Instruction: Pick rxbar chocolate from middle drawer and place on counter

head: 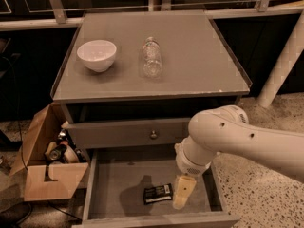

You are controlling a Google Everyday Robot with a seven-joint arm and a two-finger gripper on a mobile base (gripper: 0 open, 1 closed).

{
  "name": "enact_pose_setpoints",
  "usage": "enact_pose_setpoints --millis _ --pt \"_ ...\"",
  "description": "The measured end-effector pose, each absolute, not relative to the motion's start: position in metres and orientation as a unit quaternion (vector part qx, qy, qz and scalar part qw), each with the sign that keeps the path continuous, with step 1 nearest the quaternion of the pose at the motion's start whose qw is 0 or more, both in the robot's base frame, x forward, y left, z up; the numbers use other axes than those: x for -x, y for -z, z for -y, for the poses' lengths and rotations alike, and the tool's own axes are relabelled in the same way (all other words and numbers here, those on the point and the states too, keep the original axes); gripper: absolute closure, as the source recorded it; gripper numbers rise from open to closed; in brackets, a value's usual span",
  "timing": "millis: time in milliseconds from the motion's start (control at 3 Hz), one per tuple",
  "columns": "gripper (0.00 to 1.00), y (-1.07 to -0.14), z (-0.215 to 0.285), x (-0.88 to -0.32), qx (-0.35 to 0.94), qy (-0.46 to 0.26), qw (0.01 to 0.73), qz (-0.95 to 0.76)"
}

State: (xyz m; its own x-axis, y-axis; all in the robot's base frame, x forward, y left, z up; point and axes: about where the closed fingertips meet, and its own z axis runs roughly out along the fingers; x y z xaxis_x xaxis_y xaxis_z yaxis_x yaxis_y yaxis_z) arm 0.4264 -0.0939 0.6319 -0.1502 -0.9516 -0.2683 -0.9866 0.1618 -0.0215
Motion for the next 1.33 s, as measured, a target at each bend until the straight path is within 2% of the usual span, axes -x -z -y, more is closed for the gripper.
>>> enact_pose_setpoints --millis 333,1333 --pt "0.0 -0.572 0.088 -0.452 0.632 -0.101 0.119 -0.759" --pt "0.0 -0.533 0.086 -0.456 0.628 -0.123 0.139 -0.756"
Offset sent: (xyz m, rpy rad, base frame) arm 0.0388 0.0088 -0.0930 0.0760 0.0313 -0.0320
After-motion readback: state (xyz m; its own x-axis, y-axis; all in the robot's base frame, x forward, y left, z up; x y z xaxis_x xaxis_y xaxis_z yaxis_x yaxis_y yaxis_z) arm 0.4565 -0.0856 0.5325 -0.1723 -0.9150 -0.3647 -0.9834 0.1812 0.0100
